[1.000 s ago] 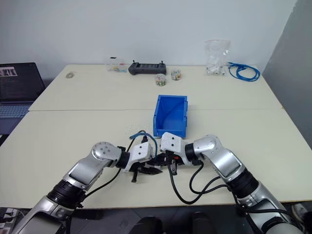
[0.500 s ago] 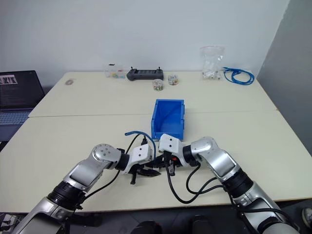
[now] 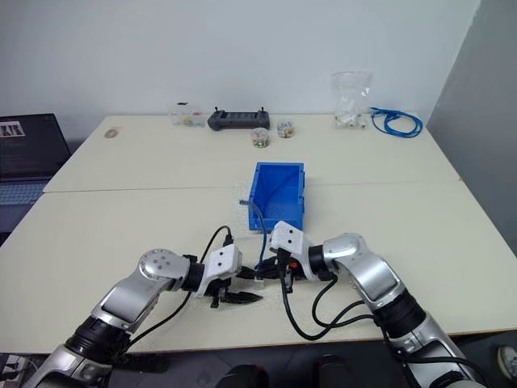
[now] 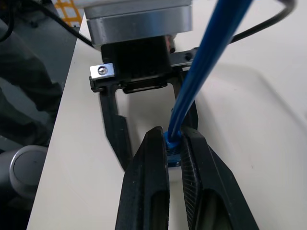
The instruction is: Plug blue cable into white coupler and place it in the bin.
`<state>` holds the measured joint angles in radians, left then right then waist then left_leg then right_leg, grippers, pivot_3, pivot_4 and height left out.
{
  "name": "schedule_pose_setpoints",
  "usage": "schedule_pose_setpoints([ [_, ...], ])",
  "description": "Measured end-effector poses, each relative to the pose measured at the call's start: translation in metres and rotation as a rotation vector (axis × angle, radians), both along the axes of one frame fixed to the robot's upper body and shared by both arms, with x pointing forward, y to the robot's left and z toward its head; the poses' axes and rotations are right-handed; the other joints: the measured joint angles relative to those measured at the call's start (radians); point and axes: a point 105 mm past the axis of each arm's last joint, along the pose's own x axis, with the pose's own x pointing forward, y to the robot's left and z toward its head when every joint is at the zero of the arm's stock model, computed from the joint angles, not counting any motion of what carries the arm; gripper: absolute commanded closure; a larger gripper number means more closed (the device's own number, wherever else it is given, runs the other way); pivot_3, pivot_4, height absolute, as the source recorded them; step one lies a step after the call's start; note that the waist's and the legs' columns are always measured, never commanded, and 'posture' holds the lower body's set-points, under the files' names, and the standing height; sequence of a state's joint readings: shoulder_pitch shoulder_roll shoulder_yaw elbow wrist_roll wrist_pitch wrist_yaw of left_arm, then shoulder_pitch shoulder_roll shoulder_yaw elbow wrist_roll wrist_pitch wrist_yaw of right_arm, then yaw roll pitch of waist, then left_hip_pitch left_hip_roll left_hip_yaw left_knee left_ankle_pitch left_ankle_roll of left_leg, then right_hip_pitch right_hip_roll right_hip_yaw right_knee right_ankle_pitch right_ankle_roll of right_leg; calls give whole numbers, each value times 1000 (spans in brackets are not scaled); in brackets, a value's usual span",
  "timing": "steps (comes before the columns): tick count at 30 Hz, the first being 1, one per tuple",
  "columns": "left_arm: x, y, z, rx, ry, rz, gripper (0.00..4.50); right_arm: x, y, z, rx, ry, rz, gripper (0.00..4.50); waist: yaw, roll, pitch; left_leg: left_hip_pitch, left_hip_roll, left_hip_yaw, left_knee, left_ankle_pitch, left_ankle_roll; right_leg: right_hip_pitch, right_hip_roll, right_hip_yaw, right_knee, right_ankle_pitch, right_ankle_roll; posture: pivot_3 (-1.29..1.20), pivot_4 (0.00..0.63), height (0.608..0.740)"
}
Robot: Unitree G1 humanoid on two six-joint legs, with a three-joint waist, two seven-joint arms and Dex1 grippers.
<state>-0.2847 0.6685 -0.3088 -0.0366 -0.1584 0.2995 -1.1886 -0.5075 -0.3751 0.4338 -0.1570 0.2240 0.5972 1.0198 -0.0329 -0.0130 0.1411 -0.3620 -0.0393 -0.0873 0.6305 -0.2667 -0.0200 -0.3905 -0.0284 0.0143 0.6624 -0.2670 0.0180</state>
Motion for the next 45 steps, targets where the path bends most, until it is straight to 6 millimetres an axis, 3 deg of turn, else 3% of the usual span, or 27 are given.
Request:
schedule_pose_setpoints([
  [5,0,24,9,-11,-5,106,48,3,0,22,72,-47,-41,4422,1,-1,15,-1,0,-2,0,0,0,-1,0,-2,0,0,0,0,150,740],
  [8,18,35,39,-87,-86,283,0,14,-4,43,162,-27,-125,4422,6,-6,24,-5,0,-4,1,0,0,-4,0,-3,0,1,0,0,150,740],
  [12,33,40,76,-113,-220,388,0,34,-11,75,290,-23,-236,4422,7,-6,24,-7,-1,-5,1,0,-1,-4,-1,-4,-1,3,-4,0,150,740],
  [14,39,39,87,-111,-268,433,0,55,-13,92,375,8,-331,4422,4,-6,25,-7,-2,-4,1,0,-2,-5,-1,-3,0,3,-5,0,150,740],
  [18,45,38,96,-108,-313,470,0,87,-21,109,419,55,-439,4422,1,-5,25,-7,-2,-3,0,0,-2,-6,-1,-3,1,4,-5,0,150,740],
  [22,52,30,100,-96,-345,459,0,129,-27,113,383,105,-563,3466,1,-5,25,-8,-2,2,-1,0,-2,-11,-1,0,2,4,-6,0,150,740],
  [24,56,23,102,-102,-352,442,0,145,-31,108,265,97,-576,2985,0,-5,25,-15,-1,3,1,1,-3,-16,-1,1,3,5,-7,0,150,740],
  [26,57,22,101,-97,-349,439,0,149,-37,101,183,85,-561,2399,0,-5,25,-17,-1,4,1,1,-3,-18,-1,1,2,5,-7,0,150,740],
  [30,61,21,106,-106,-361,451,0,147,-65,81,21,82,-517,1515,3,-5,25,-29,-1,6,5,3,-6,-26,-3,1,1,5,-7,0,150,740],
  [32,62,22,107,-112,-360,462,0,145,-80,84,-6,74,-503,1084,3,-5,25,-39,-1,6,14,3,-7,-33,-3,0,4,5,-7,0,150,740],
  [36,66,32,111,-155,-321,518,0,128,-104,100,-42,-1,-443,98,3,-5,25,-39,-2,7,15,2,-5,-32,-5,0,2,7,-5,0,150,740],
  [41,73,49,123,-207,-322,624,0,89,-122,82,-101,-22,-365,17,5,-5,25,-38,-2,5,15,0,-2,-30,-4,-1,4,8,-3,0,150,740],
  [45,75,62,125,-208,-336,707,0,54,-149,63,-156,6,-362,17,9,-5,26,-37,-2,5,17,1,-2,-29,-4,-1,4,9,-1,0,150,740],
])
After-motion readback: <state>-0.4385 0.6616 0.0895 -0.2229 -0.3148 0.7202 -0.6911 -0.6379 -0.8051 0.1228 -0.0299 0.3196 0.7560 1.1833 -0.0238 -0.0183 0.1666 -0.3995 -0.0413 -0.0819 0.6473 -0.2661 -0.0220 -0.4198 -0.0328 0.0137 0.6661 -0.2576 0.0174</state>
